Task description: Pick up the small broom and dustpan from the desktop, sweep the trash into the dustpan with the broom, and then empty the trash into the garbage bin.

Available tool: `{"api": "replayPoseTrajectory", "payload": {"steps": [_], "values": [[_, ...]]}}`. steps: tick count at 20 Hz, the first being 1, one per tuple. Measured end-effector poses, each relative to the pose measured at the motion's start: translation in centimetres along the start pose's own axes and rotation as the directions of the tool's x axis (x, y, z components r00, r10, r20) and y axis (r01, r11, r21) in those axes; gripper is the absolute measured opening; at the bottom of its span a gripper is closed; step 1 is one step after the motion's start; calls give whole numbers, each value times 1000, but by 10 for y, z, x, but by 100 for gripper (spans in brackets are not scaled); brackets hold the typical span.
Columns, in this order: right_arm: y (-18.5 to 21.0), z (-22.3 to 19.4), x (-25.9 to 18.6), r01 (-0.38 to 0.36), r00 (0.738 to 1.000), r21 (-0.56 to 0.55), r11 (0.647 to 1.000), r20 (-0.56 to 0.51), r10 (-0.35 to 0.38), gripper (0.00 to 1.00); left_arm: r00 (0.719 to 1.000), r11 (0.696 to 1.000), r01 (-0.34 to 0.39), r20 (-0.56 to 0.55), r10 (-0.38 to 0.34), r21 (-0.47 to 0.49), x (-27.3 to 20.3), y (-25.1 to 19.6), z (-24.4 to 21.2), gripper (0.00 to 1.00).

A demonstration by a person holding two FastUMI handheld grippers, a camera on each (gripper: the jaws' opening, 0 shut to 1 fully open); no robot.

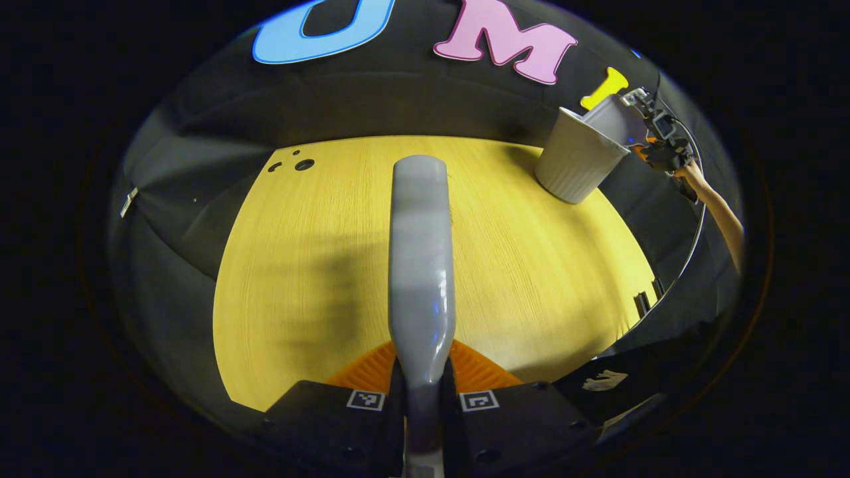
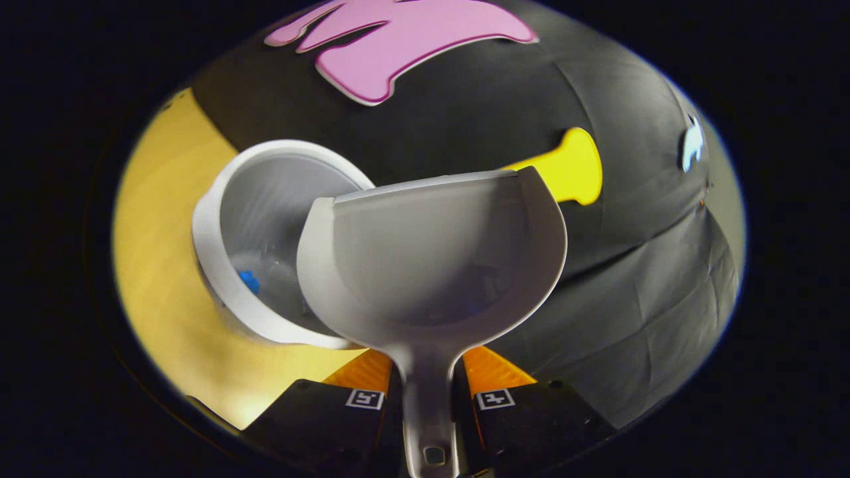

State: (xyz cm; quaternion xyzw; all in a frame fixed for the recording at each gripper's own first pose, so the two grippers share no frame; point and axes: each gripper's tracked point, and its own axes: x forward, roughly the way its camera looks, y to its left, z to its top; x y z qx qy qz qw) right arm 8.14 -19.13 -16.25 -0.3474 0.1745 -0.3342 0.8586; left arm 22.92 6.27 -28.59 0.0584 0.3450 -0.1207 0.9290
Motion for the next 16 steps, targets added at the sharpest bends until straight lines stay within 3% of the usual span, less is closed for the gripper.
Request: {"api": "replayPoseTrajectory", "payload": {"steps": [3, 4, 6, 8, 11, 15, 16], "values": [[-11, 10, 0, -39, 999, 166, 985, 18, 37, 36, 1000, 1000, -13, 19, 14, -21, -3, 0, 1, 27], [-12, 13, -2, -55, 998, 198, 979, 27, 51, 35, 999, 999, -18, 29, 19, -33, -4, 0, 2, 30], [-11, 10, -3, -114, 993, 239, 964, 51, 105, 35, 998, 997, -21, 53, 24, -68, -6, -1, 1, 27], [-14, 11, -1, -156, 987, 316, 936, 75, 139, 36, 997, 995, -20, 77, 28, -100, -6, -2, 0, 30], [-14, 6, 1, -212, 977, 409, 887, 80, 196, 35, 995, 991, -12, 97, 25, -130, -4, -6, -6, 27], [2, -6, 11, -344, 933, 469, 813, 74, 352, 35, 992, 991, -37, 118, 52, -126, 2, -2, -14, 30], [6, -9, 12, -363, 923, 482, 797, 67, 380, 36, 989, 991, -52, 129, 67, -120, 4, 1, -15, 27]]}}
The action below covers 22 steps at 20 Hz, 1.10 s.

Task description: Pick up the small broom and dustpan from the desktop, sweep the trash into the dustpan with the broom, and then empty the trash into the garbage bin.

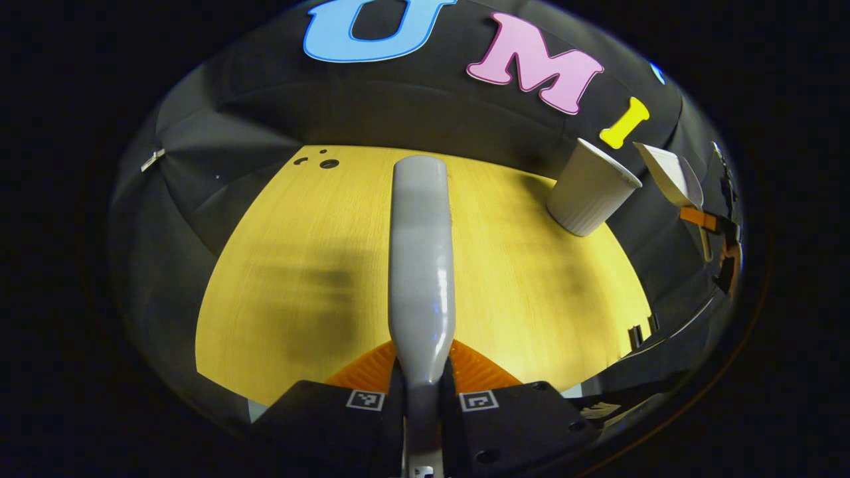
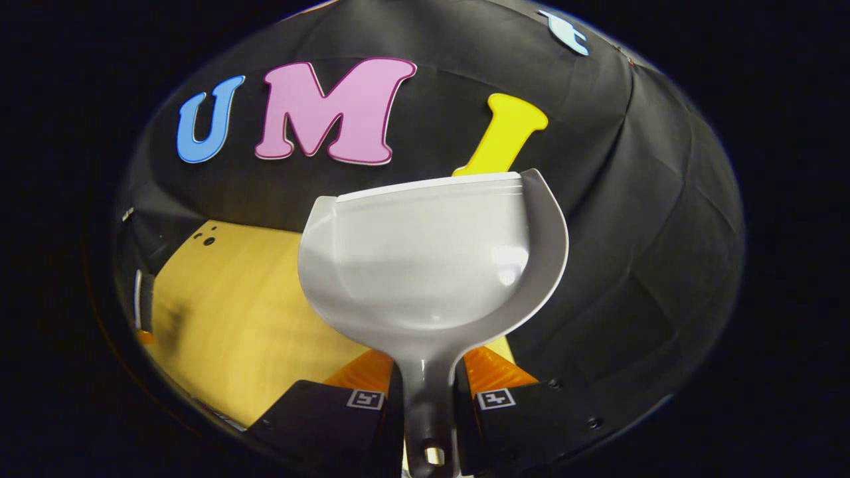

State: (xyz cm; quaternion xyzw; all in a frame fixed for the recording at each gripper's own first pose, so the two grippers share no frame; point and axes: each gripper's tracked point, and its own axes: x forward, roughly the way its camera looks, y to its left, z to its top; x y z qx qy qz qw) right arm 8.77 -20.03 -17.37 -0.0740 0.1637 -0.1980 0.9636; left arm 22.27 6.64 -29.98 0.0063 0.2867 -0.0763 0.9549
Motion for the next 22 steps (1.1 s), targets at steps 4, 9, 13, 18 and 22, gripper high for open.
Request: {"api": "replayPoseTrajectory", "payload": {"steps": [4, 9, 13, 18, 22], "values": [[5, -17, 11, -91, 991, 34, 995, -95, 93, 36, 1000, 1000, -7, 0, 7, -10, 11, 7, -18, 26], [50, -84, 31, -201, 940, 85, 976, -265, 216, 36, 993, 999, -32, -111, 31, -14, 36, 18, -53, 26], [96, -128, 38, -266, 890, 84, 960, -361, 278, 36, 985, 1000, -15, -170, 14, -4, 55, 11, -66, 30], [161, -170, 78, -335, 840, 102, 937, -417, 346, 36, 975, 998, -32, -217, 42, 50, 79, 9, -66, 27], [188, -186, 108, -357, 809, 109, 928, -461, 365, 36, 966, 996, -56, -248, 70, 64, 97, 9, -66, 30]]}}
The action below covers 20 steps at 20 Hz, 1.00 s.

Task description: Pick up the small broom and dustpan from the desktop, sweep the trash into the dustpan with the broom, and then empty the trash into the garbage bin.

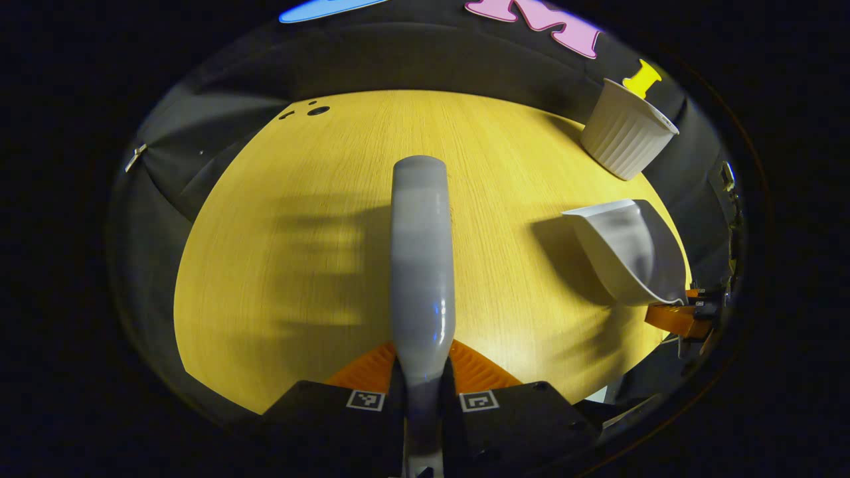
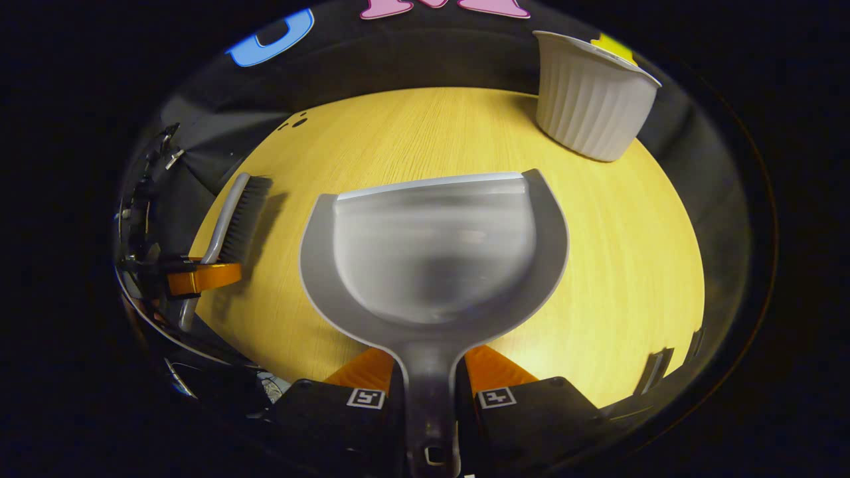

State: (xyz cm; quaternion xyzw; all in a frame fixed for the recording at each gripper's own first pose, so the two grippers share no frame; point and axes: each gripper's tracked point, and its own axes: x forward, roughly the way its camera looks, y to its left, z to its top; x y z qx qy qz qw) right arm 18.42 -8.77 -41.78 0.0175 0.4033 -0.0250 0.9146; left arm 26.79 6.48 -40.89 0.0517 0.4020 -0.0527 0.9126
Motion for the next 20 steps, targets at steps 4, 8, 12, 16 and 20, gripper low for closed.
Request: {"api": "replayPoseTrajectory", "payload": {"steps": [4, 8, 12, 16, 20], "values": [[15, 6, 31, 0, 999, 38, 999, -41, 1, 36, 999, 1000, -22, -47, 22, 6, 8, -3, -2, 24], [12, 6, 27, 0, 999, 28, 1000, -47, 2, 37, 995, 1000, -24, -92, 26, 19, 15, 0, 1, 28], [21, 8, 23, -27, 998, 40, 999, -59, 29, 39, 993, 995, -66, -88, 73, 74, 12, 8, 0, 30], [30, 19, 9, -79, 996, 81, 994, -34, 82, 90, 997, 996, -70, -34, 72, 57, -2, 4, 9, 35], [25, 44, -23, -69, 996, 50, 996, 64, 66, 99, 992, 997, -77, 97, 77, -8, -36, -3, 20, 95]]}}
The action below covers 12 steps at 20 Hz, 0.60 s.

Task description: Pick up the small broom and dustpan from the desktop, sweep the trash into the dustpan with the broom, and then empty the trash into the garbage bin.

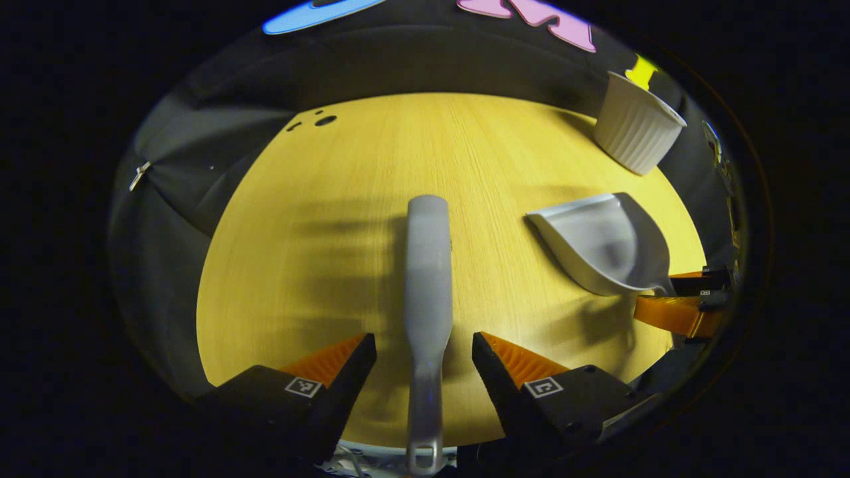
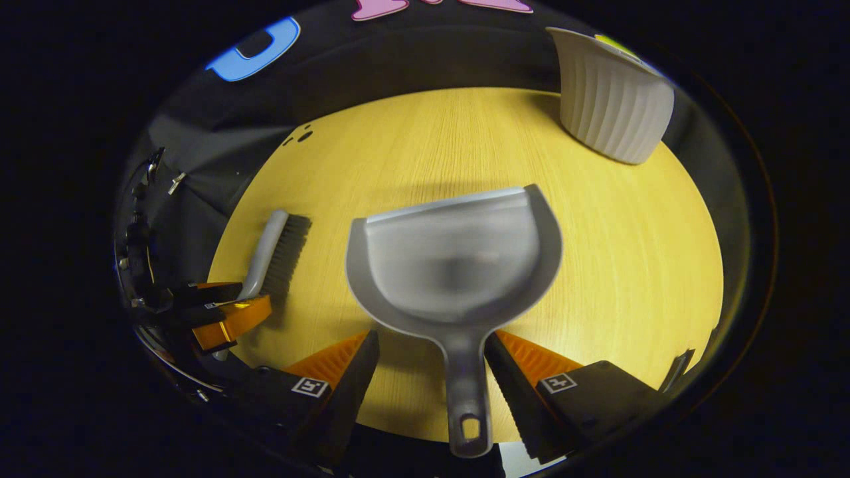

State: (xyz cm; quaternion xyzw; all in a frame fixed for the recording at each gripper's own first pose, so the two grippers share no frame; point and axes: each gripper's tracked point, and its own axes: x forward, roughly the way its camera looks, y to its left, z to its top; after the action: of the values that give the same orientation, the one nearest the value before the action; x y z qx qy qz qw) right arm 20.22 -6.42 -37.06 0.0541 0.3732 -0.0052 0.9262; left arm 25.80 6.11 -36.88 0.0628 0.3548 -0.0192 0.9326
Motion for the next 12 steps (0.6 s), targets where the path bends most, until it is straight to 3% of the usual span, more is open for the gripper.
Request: {"api": "replayPoseTrajectory", "payload": {"steps": [3, 6, 9, 12], "values": [[6, 33, -35, 1, 990, -28, 1000, 140, 3, 99, 989, 998, 41, 143, -34, -50, -41, -15, 23, 96], [13, 70, -81, 20, 950, -47, 999, 313, -4, 99, 951, 997, 53, 307, -30, -64, -91, -17, 48, 96], [32, 96, -117, 59, 890, -126, 990, 457, 5, 99, 887, 999, 19, 463, 6, -51, -141, -17, 72, 97], [56, 117, -163, 73, 805, -173, 982, 591, 44, 99, 800, 999, -16, 599, 36, -38, -187, -15, 85, 96]]}}
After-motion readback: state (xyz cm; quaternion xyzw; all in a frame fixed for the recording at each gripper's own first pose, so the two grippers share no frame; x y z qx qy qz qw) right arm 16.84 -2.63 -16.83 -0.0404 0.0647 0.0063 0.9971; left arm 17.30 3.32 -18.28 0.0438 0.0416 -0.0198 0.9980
